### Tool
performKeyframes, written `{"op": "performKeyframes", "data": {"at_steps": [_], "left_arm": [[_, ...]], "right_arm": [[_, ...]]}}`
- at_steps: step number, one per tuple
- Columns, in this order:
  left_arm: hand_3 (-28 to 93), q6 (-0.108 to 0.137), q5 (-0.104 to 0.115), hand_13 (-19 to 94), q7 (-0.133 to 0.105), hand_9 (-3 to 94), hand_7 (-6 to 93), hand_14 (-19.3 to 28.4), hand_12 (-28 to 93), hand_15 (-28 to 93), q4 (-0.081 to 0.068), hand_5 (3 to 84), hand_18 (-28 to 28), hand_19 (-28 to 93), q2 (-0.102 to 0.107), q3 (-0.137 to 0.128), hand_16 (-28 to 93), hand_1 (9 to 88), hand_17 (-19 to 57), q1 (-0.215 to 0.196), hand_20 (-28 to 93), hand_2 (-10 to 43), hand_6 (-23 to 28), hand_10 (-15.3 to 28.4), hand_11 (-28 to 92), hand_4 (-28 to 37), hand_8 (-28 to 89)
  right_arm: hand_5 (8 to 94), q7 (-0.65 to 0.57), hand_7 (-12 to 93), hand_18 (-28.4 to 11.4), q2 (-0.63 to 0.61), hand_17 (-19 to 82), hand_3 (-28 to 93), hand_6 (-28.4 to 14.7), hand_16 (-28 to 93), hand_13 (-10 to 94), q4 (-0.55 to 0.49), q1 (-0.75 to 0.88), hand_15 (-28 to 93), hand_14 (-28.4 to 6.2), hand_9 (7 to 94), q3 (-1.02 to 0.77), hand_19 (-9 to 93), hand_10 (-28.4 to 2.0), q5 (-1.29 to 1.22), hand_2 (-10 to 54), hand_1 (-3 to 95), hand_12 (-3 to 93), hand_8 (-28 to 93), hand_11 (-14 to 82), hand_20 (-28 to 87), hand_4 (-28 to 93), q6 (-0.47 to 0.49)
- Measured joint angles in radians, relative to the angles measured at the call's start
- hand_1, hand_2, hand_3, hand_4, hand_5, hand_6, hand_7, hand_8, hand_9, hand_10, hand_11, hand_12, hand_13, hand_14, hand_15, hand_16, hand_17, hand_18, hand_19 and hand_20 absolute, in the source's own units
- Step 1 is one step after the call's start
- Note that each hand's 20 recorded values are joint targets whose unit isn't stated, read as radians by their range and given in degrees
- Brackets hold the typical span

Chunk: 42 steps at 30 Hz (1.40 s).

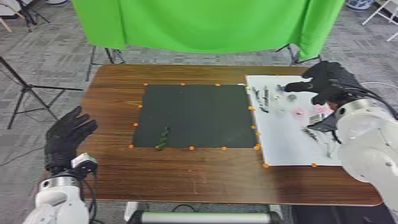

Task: Arrange flowers

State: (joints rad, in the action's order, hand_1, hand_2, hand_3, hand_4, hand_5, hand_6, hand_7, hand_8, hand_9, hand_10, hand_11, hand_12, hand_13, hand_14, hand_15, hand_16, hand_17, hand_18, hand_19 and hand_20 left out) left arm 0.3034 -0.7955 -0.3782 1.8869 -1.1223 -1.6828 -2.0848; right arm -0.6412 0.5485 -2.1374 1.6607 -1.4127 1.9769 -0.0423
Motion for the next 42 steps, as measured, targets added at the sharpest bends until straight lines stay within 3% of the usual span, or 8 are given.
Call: {"op": "performKeyframes", "data": {"at_steps": [2,4,12,19,29,36,39,42], "left_arm": [[68,0.003,0.034,46,-0.008,45.6,17.0,15.6,11,25,0.006,46.0,14.9,16,0.0,-0.015,-2,47.6,29.1,-0.012,38,11.8,2.3,12.7,23,-20.1,-9],[68,0.005,0.045,46,-0.013,45.6,17.3,15.4,11,25,0.009,45.9,14.7,15,0.0,-0.024,-2,48.8,29.0,-0.022,38,11.5,2.1,12.5,23,-19.3,-9],[68,0.011,0.038,46,-0.014,46.7,18.4,15.2,11,25,0.012,47.4,14.4,14,0.001,-0.025,-1,45.6,27.4,-0.031,38,10.4,1.9,12.6,24,-18.1,-9],[69,0.014,0.037,46,-0.012,47.2,18.3,15.4,11,25,0.012,48.2,14.5,14,0.001,-0.01,-1,43.9,27.0,-0.029,38,10.3,2.0,12.7,24,-18.3,-9],[69,0.013,0.034,46,-0.003,47.6,18.0,15.5,11,26,0.011,48.9,14.6,15,0.0,-0.01,-2,42.4,26.6,-0.027,37,9.8,2.3,13.1,24,-18.6,-9],[69,0.013,0.032,46,-0.001,47.7,17.8,15.7,11,26,0.01,49.3,14.6,15,0.0,0.0,-2,41.6,26.3,-0.024,37,9.8,2.5,13.1,24,-18.6,-9],[69,0.013,0.031,45,-0.001,47.7,17.7,15.7,11,26,0.01,49.4,14.6,15,0.001,0.004,-2,41.5,26.2,-0.024,37,9.7,2.6,13.2,24,-18.6,-9],[69,0.013,0.03,45,0.003,47.7,17.6,15.7,11,26,0.01,49.6,14.6,15,0.001,0.008,-2,41.2,26.1,-0.021,36,9.6,2.8,13.2,24,-18.5,-9]], "right_arm": [[60.8,-0.009,11,-14.9,-0.001,63,62,-5.0,25,88,-0.004,0.091,64,-4.4,69.0,-0.09,93,-16.3,0.009,-9.5,27.8,19.0,-6,16.3,55,-18,0.005],[62.0,-0.02,12,-14.8,0.002,63,62,-4.5,25,89,-0.006,0.163,64,-4.2,71.1,-0.16,93,-15.7,0.022,-9.5,28.9,19.3,-6,17.7,55,-18,0.006],[65.8,-0.082,13,-14.1,0.012,64,63,-3.6,25,90,0.017,0.277,63,-3.7,77.8,-0.185,93,-14.4,0.096,-9.5,30.5,19.4,-7,20.6,54,-19,0.001],[66.6,-0.1,14,-14.0,0.02,65,63,-3.7,26,91,0.073,0.279,63,-3.5,78.9,-0.133,93,-14.2,0.097,-9.5,31.1,19.5,-8,21.0,54,-20,0.002],[69.4,-0.126,15,-13.2,0.027,66,65,-3.0,26,92,0.114,0.294,62,-2.9,82.5,-0.109,93,-14.0,0.099,-9.5,34.7,19.9,-8,22.4,53,-20,0.011],[71.5,-0.136,16,-12.9,0.031,67,66,-2.3,26,93,0.129,0.297,61,-2.6,86.1,-0.084,93,-13.5,0.092,-9.5,40.7,20.4,-8,24.0,52,-20,0.016],[76.1,-0.14,17,-12.1,0.032,69,59,-2.4,26,94,0.134,0.297,61,-2.1,89.4,-0.072,93,-12.4,0.09,-9.5,50.1,22.0,7,26.4,51,-19,0.014],[81.3,-0.144,18,-11.9,0.033,70,58,-2.3,24,94,0.14,0.297,63,-1.9,91.7,-0.061,93,-11.5,0.093,-9.5,54.0,22.6,11,28.7,50,-18,-0.011]]}}
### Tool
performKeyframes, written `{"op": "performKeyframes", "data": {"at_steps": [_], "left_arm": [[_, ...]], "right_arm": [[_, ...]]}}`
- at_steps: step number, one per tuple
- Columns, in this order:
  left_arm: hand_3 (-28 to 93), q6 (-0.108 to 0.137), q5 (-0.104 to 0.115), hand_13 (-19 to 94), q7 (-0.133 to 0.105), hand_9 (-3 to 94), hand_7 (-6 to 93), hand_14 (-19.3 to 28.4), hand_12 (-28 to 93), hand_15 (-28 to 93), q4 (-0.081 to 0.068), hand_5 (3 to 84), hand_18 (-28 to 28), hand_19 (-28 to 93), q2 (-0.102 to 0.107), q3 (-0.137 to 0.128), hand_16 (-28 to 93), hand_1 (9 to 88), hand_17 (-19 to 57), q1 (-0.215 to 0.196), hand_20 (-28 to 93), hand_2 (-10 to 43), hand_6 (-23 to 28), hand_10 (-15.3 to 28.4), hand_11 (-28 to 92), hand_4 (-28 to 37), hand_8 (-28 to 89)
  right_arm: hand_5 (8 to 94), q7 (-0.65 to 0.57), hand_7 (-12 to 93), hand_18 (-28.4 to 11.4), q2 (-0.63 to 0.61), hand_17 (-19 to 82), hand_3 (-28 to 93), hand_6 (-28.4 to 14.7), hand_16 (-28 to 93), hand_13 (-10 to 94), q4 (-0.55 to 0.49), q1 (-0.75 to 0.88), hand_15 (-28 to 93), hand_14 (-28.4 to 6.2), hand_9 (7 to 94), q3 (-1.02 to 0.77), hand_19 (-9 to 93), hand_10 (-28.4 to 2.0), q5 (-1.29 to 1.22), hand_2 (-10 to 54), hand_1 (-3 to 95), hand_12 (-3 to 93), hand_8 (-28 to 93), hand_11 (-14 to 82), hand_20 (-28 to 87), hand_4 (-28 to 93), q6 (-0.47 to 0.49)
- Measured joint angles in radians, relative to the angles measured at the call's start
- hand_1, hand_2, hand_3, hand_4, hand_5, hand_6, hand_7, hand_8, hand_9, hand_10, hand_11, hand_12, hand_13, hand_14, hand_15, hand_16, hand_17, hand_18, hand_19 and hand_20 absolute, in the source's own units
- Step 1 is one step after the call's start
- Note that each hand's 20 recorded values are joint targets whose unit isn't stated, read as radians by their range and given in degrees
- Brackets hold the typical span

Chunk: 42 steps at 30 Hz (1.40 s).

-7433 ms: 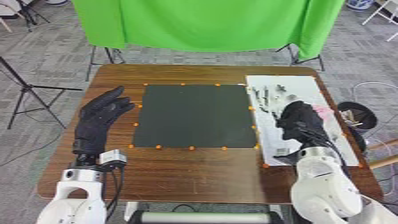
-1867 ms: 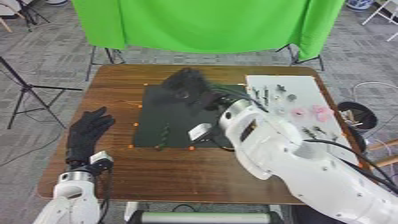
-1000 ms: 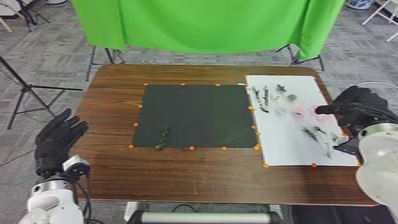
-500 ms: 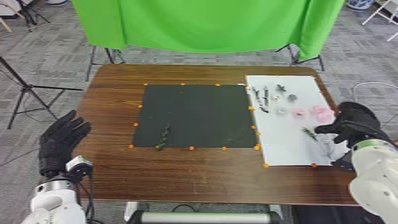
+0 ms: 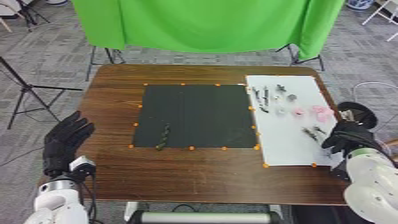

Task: Arrange flowers

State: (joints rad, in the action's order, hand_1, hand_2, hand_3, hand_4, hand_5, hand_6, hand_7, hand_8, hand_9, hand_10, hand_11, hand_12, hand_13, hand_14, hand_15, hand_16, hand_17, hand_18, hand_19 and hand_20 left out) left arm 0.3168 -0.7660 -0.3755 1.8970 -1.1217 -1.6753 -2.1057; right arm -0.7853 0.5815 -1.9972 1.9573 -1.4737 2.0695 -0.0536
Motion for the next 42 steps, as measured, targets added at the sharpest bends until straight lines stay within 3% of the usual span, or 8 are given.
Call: {"op": "performKeyframes", "data": {"at_steps": [7,12,15,18,23,33,42], "left_arm": [[69,0.0,-0.001,45,0.002,47.7,17.5,15.7,12,26,0.0,49.7,14.6,15,0.0,0.005,-2,40.3,25.9,0.004,36,9.1,2.9,13.2,24,-18.2,-9],[70,0.0,-0.001,45,0.002,47.6,17.3,15.7,12,26,0.0,49.7,14.6,15,0.001,0.006,-2,40.0,25.7,0.004,36,8.9,3.0,13.4,23,-18.1,-9],[70,0.0,-0.001,45,0.002,47.6,17.2,15.7,12,25,0.0,49.8,14.6,15,0.001,0.006,-2,39.7,25.6,0.003,36,8.8,3.0,13.3,23,-18.1,-9],[70,0.0,-0.001,45,0.003,47.6,17.1,15.7,12,25,0.001,49.7,14.6,15,0.001,0.006,-1,39.6,25.4,0.003,35,8.7,3.1,13.3,23,-18.2,-9],[70,0.0,-0.002,45,0.007,47.4,16.9,15.8,12,25,0.001,49.7,14.6,16,0.003,0.006,-1,39.4,25.2,0.003,35,8.7,3.1,13.3,23,-18.1,-9],[70,0.001,-0.003,45,0.012,47.4,16.9,15.8,12,25,0.011,49.7,14.6,16,0.008,0.001,-1,39.2,24.9,-0.008,35,8.5,3.1,13.2,23,-18.1,-8],[70,0.005,-0.003,45,0.014,47.4,16.7,15.9,12,25,0.014,49.7,14.6,17,0.01,0.0,-1,39.1,24.7,-0.015,34,8.6,3.2,13.3,23,-18.1,-8]], "right_arm": [[84.3,-0.001,19,-11.5,0.0,72,60,-2.3,23,94,0.014,-0.003,65,-1.8,93.4,0.026,93,-11.1,0.016,-9.5,54.7,23.1,13,30.3,50,-18,-0.147],[84.9,0.001,19,-11.2,0.006,72,60,-2.3,22,94,-0.017,-0.002,65,-1.7,93.6,-0.003,93,-11.2,0.005,-9.5,55.1,22.9,13,30.5,50,-17,-0.156],[85.3,0.001,19,-10.7,0.013,72,60,-2.6,22,94,-0.062,-0.012,65,-1.6,93.7,-0.018,93,-11.4,-0.068,-9.5,55.6,22.8,13,30.9,49,-17,-0.185],[85.7,0.004,18,-10.1,0.024,73,60,-2.9,22,94,-0.105,-0.057,65,-1.4,93.7,0.001,93,-11.4,-0.222,-9.5,56.2,22.2,13,31.2,47,-16,-0.273],[86.5,0.028,17,-8.1,0.045,74,59,-3.8,21,94,-0.122,-0.199,63,-1.2,93.7,0.13,93,-11.8,-0.382,-9.5,57.3,21.4,13,31.5,38,-16,-0.414],[87.4,0.089,16,-6.5,0.114,75,59,-4.5,20,94,-0.109,-0.465,60,-1.4,93.7,0.382,90,-12.0,-0.709,-9.5,58.3,20.2,13,31.3,32,-15,-0.48],[87.5,0.12,16,-6.0,0.185,76,59,-4.5,19,94,-0.072,-0.658,57,-2.2,93.7,0.621,86,-11.8,-0.819,-9.5,58.8,18.1,12,29.6,30,-16,-0.51]]}}
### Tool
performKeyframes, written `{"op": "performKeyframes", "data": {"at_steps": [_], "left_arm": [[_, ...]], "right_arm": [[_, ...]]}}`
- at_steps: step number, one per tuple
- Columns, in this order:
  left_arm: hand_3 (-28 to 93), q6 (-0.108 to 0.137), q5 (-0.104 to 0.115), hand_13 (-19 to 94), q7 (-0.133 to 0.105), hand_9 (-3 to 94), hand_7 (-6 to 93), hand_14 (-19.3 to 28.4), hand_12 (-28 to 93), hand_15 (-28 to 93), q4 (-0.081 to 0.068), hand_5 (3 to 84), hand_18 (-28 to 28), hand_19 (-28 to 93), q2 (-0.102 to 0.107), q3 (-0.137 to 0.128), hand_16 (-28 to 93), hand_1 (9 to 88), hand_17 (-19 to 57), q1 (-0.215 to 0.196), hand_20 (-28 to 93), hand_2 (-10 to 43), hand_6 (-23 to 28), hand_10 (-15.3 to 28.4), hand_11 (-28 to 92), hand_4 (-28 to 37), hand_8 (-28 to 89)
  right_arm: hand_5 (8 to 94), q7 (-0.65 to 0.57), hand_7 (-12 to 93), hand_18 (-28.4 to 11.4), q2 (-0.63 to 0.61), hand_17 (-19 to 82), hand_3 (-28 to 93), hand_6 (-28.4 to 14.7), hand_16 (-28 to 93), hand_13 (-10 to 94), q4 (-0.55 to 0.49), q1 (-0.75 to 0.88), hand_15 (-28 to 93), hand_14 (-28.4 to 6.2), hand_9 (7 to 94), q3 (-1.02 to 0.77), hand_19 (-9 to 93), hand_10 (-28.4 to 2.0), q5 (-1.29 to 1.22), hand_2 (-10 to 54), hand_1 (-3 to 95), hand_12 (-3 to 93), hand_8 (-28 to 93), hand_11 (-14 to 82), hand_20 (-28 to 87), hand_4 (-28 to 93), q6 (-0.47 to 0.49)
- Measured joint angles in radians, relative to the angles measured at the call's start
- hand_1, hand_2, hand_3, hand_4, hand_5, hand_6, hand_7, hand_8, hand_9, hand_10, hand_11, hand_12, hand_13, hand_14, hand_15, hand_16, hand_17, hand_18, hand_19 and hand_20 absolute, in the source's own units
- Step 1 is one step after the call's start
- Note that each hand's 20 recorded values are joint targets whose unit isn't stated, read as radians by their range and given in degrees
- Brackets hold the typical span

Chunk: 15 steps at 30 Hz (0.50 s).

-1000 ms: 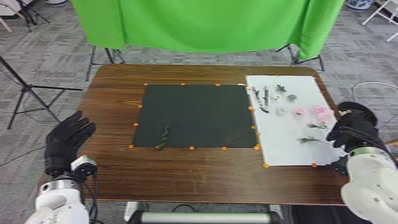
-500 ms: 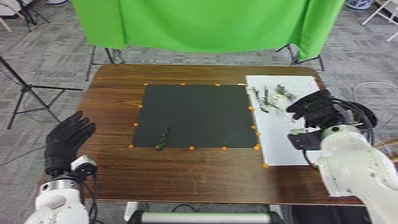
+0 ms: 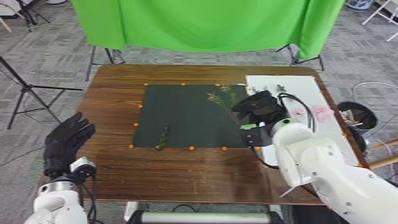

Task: Arrange flowers

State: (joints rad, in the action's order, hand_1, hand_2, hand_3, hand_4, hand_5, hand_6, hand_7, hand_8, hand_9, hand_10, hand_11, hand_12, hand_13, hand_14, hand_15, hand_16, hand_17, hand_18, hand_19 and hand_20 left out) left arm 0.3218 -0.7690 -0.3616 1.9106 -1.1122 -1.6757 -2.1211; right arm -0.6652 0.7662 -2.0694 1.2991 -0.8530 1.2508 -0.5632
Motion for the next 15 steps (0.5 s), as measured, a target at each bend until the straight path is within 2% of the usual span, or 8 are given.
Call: {"op": "performKeyframes", "data": {"at_steps": [5,15], "left_arm": [[70,0.001,0.0,45,0.002,47.3,16.6,15.9,12,25,0.0,49.6,14.7,17,0.003,0.0,-1,39.1,24.6,0.0,34,8.6,3.2,13.3,23,-18.0,-8],[70,0.003,0.0,45,0.005,47.1,16.5,15.8,12,25,0.0,49.6,14.7,17,0.005,0.002,-1,38.8,24.2,0.0,33,8.4,3.3,13.3,23,-17.9,-8]], "right_arm": [[87.3,0.004,15,-6.0,0.036,76,58,-4.3,18,94,0.029,-0.08,56,-2.4,93.7,0.127,85,-11.7,-0.002,-9.5,59.0,17.6,12,28.8,30,-16,-0.016],[87.0,-0.025,16,-6.1,0.11,76,58,-4.0,18,94,0.121,-0.157,55,-2.5,93.7,0.273,83,-11.6,-0.04,-9.5,58.7,17.2,11,28.1,30,-16,-0.039]]}}
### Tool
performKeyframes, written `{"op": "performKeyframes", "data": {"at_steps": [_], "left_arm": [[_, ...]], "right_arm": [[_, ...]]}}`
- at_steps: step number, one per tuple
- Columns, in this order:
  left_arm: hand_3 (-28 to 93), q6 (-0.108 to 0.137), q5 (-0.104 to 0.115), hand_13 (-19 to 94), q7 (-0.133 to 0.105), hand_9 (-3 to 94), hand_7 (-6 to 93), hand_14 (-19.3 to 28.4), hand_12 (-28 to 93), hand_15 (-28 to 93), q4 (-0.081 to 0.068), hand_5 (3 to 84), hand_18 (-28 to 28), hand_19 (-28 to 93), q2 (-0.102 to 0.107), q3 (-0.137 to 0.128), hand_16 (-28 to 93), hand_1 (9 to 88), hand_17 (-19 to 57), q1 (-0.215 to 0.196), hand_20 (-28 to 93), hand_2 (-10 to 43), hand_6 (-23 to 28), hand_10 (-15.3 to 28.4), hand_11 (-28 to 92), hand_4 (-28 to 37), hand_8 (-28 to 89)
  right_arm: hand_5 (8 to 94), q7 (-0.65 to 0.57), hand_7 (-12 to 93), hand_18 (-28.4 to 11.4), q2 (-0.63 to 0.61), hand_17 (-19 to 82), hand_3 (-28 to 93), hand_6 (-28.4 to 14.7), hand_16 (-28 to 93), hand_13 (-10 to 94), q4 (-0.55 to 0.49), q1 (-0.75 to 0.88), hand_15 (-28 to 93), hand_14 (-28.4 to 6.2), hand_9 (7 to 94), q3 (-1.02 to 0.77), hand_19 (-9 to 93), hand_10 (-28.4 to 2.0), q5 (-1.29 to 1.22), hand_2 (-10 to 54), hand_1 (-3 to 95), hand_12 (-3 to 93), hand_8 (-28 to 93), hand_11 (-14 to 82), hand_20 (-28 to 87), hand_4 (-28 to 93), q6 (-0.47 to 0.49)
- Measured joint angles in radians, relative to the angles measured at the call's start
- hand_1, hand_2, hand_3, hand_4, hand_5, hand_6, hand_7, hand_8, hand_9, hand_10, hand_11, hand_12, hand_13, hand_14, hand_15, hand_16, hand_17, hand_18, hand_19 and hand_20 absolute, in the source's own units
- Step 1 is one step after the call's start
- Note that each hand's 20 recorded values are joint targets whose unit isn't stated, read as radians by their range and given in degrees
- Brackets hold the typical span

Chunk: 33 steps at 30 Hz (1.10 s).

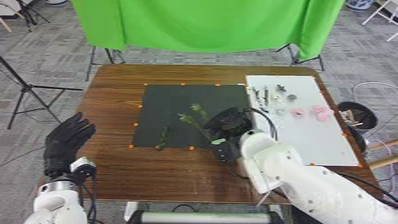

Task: Arrange flowers

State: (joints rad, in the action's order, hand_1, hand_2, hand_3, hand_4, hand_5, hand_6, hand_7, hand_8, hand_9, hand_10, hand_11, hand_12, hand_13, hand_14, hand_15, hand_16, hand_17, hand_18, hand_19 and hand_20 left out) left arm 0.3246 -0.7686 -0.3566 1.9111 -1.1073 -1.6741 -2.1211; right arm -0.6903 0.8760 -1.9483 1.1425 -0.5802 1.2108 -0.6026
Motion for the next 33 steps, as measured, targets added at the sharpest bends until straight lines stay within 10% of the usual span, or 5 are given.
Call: {"op": "performKeyframes", "data": {"at_steps": [33], "left_arm": [[70,-0.013,0.0,45,0.038,46.9,16.1,15.9,12,25,-0.012,49.4,14.7,18,0.005,-0.006,-1,38.6,23.8,0.015,32,8.2,3.5,13.2,23,-17.9,-8]], "right_arm": [[82.7,-0.022,13,-6.2,0.121,76,57,-4.2,18,94,0.096,-0.078,49,-3.7,92.6,0.088,77,-12.3,-0.079,-9.5,53.7,16.2,8,19.2,34,-13,-0.055]]}}
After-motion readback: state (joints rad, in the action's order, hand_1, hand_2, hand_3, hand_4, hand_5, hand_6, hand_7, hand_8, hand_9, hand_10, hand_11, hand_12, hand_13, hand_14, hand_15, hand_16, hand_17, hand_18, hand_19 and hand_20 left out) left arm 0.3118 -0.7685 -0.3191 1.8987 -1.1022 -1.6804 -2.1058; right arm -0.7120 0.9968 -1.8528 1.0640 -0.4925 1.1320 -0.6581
